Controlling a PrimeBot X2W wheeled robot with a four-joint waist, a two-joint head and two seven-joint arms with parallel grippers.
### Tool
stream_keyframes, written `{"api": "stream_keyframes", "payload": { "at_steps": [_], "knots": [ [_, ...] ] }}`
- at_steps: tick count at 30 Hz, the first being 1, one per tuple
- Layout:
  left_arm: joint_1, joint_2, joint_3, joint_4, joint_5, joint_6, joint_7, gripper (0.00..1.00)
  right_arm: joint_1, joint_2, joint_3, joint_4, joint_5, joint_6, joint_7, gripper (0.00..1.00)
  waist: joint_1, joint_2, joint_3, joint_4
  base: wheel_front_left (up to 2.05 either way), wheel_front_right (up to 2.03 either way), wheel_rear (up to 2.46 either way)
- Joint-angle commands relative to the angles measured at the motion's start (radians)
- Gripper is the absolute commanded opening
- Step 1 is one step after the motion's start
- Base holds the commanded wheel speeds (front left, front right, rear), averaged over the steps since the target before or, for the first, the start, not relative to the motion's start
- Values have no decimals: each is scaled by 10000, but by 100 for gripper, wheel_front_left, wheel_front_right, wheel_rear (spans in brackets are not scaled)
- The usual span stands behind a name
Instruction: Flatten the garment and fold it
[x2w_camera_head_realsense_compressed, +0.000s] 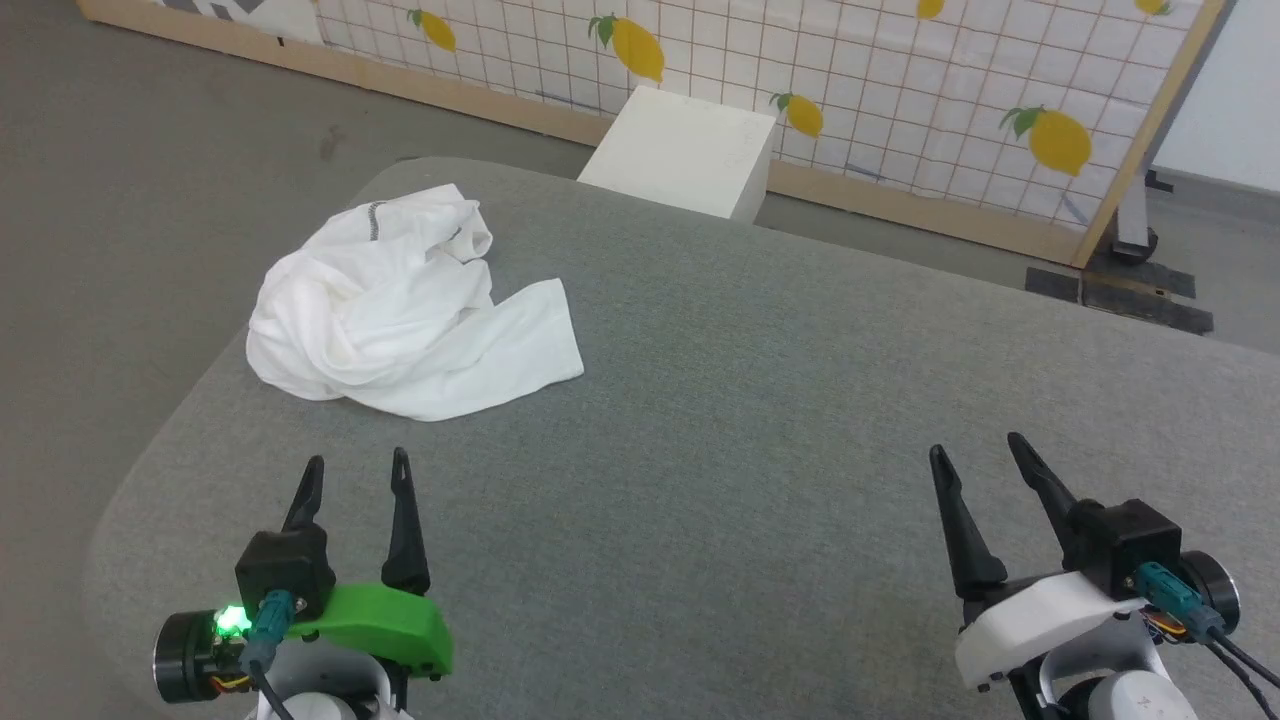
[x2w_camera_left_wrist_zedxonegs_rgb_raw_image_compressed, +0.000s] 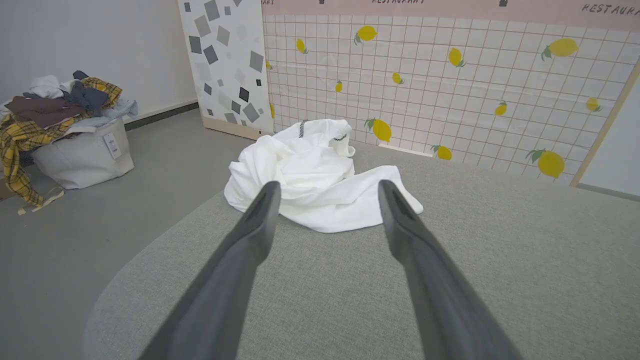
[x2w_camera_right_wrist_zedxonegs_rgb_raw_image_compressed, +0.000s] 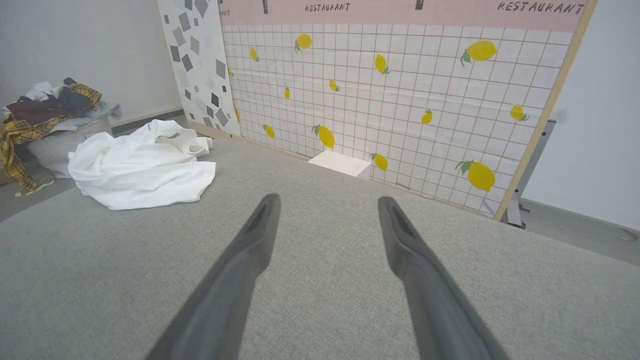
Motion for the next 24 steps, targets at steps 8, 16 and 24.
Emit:
{"api": "stream_keyframes", "payload": {
  "at_steps": [8,16,24],
  "knots": [
    [144,27,-5,107,-151,173,-248,100,-63,8,11,118,126,-9,-205,100,0,0,-12,357,0,0,0],
    [147,34,22,228,-251,232,-412,100,-50,9,-2,201,195,-10,-317,100,0,0,-19,678,0,0,0],
    [149,36,49,334,-359,303,-576,100,-68,10,13,307,295,-11,-428,100,0,0,-1,1008,0,0,0]
  ]
}}
